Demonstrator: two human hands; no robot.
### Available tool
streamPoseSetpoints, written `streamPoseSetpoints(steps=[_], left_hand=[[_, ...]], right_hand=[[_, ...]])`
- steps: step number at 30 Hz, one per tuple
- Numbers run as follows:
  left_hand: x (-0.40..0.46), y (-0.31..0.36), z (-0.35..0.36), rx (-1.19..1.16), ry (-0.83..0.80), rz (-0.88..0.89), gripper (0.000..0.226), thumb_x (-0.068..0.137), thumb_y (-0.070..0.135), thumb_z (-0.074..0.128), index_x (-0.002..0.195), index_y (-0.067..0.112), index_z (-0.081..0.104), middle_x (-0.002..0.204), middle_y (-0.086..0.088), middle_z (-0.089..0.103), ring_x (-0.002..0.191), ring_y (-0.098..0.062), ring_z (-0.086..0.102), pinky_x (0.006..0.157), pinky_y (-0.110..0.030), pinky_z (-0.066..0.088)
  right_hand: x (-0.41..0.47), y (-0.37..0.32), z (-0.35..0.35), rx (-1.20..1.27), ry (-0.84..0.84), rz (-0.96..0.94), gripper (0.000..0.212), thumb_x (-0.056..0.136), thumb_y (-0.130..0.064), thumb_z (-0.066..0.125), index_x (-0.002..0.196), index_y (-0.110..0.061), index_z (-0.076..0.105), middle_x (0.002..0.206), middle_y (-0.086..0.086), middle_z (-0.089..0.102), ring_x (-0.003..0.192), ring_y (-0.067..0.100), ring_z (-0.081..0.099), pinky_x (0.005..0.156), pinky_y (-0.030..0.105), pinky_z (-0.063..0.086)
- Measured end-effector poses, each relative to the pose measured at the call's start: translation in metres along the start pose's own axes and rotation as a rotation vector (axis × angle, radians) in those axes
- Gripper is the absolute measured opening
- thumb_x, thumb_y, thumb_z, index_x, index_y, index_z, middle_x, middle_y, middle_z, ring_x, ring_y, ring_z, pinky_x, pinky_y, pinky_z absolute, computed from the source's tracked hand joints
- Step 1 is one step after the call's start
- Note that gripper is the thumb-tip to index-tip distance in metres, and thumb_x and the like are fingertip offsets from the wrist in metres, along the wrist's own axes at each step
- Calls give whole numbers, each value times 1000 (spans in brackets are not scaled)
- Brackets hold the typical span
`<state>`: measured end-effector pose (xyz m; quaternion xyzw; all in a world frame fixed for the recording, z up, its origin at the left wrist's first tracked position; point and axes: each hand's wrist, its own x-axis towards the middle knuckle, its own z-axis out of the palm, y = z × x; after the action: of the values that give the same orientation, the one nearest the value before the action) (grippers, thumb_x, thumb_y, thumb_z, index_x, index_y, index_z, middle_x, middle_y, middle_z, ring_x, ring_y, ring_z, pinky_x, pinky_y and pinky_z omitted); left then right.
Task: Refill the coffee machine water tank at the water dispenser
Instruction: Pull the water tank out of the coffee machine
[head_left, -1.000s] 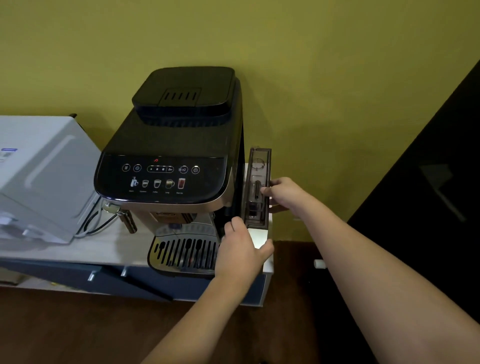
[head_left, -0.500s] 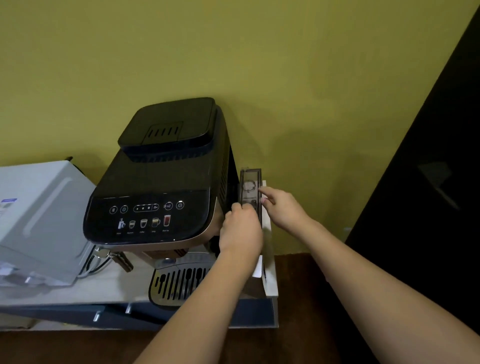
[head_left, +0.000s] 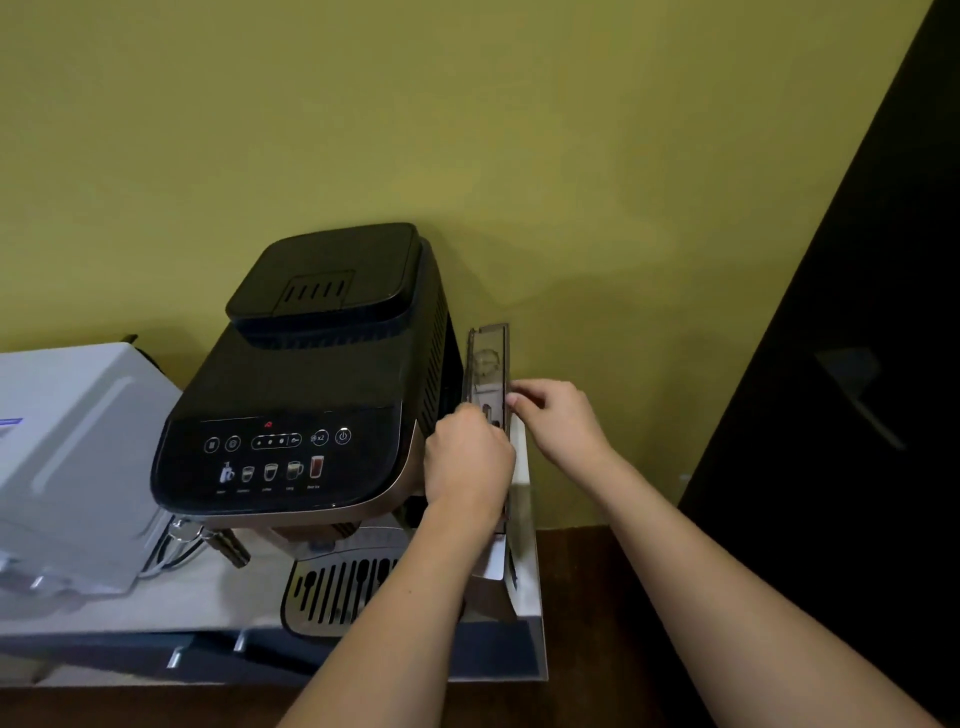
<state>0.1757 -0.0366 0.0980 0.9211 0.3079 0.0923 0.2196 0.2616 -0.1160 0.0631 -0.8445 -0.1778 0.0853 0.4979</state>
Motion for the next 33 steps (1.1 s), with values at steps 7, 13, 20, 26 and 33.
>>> streamPoseSetpoints(steps=[7,13,20,26,33], left_hand=[[-29,8,-70,-396,345,238,12,97,26,56,94,17,62,84,3,63,78,-15,62,70,-40,54],[-43,-25,-148,-552,659,366,7,94,19,64,88,15,64,72,5,61,64,-10,57,59,-25,48],[-25,-139,-219,-475,768,302,9,92,21,65,87,14,65,72,3,62,64,-13,57,60,-36,49],[-5,-266,-251,-366,657,145,14,87,19,68,75,19,61,60,5,59,62,-23,58,63,-41,51],[5,-420,-210,-145,132,-109,23,86,21,67,67,19,55,59,4,59,61,-17,55,60,-32,39]], right_hand=[[-41,-105,-48,242,244,-281,30,87,-17,71,117,-14,71,99,-10,72,93,3,66,90,27,53],[-77,-198,-29,322,235,-550,29,86,-10,72,114,-17,71,90,-16,70,79,-7,64,79,12,50],[-91,-272,80,379,110,-579,30,89,-12,70,119,-15,70,98,-6,74,90,5,69,84,25,57],[-99,-303,206,279,-14,-430,30,90,-21,67,120,-20,67,93,-9,73,84,1,65,80,19,53],[-119,-248,358,136,-236,-34,22,92,-18,64,114,-13,65,97,1,71,89,13,64,78,23,50]])
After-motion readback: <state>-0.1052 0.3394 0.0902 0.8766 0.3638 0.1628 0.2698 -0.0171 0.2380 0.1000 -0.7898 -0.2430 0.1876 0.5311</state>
